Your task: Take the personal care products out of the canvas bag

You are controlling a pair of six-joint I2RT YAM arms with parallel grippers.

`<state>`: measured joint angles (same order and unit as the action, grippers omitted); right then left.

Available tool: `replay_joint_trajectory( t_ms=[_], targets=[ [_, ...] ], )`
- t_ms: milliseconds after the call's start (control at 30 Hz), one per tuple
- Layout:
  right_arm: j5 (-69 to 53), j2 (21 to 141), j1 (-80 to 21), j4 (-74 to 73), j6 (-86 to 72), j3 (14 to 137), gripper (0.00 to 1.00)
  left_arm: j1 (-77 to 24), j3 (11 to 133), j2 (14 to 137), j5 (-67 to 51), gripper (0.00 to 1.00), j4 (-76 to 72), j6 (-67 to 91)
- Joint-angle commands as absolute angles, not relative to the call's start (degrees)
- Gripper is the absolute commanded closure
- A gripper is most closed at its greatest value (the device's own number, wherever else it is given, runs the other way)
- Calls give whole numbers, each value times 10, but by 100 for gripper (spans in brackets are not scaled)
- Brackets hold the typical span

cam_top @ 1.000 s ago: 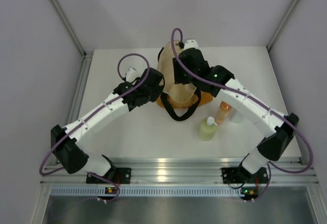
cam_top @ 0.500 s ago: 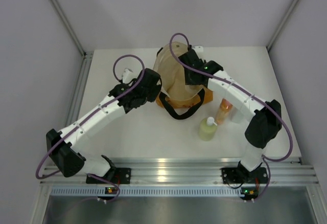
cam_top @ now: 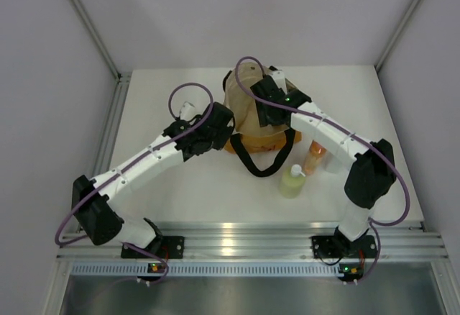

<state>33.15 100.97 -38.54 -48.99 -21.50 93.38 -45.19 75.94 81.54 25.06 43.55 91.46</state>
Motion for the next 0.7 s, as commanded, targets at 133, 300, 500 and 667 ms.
replay_joint_trajectory(
  t_ms=[133, 300, 500, 667],
  targets=[
    [312, 1006, -377, -468, -182, 952, 21, -469, 727, 814, 277, 100, 439, 912],
    [307, 979, -377, -435, -178, 945, 22, -485, 725, 812, 296, 100, 439, 916],
    [330, 985, -368, -436, -157, 970, 23, -504, 721, 816, 307, 100, 439, 926],
    [342, 996, -348, -432, -151, 972, 23, -518, 721, 828, 313, 100, 436, 933]
  ],
)
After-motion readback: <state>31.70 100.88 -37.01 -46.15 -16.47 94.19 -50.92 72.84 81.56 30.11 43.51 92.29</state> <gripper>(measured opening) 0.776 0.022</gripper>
